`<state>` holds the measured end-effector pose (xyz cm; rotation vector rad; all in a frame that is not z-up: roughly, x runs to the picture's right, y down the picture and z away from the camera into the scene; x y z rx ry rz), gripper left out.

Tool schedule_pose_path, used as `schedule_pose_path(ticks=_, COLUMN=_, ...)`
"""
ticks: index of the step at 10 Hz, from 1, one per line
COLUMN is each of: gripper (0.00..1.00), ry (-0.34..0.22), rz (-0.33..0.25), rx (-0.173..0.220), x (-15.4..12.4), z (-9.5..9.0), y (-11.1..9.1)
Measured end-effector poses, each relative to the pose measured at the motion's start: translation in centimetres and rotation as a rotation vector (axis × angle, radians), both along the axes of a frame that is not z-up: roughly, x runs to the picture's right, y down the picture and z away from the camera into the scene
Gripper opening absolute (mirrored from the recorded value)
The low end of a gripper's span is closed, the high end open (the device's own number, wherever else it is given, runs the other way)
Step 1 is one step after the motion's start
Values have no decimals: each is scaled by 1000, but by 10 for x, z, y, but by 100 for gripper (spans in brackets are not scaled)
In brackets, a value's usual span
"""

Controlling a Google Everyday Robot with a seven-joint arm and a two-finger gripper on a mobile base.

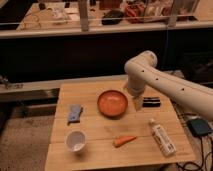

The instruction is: Move the arm in a circular motion

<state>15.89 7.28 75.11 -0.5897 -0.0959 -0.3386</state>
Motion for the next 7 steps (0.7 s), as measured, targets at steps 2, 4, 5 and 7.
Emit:
schedule_pose_path(ticks=2, gripper=80, ry=2, rz=5, rx=-15, x=2, z=-9, y=26)
schedule_pose_path(ticks=4, gripper=80, ry=7, rz=9, rx=-19, x=-20, z=-28, y=61)
schedule_pose_path(ticks=5, gripper=80, ry=28, rz=30, rx=-16, x=-29, z=-36, y=73)
schedule_pose_path(ticks=7, gripper=80, ry=59, rz=84, rx=-7, x=-60, z=-49, y=92)
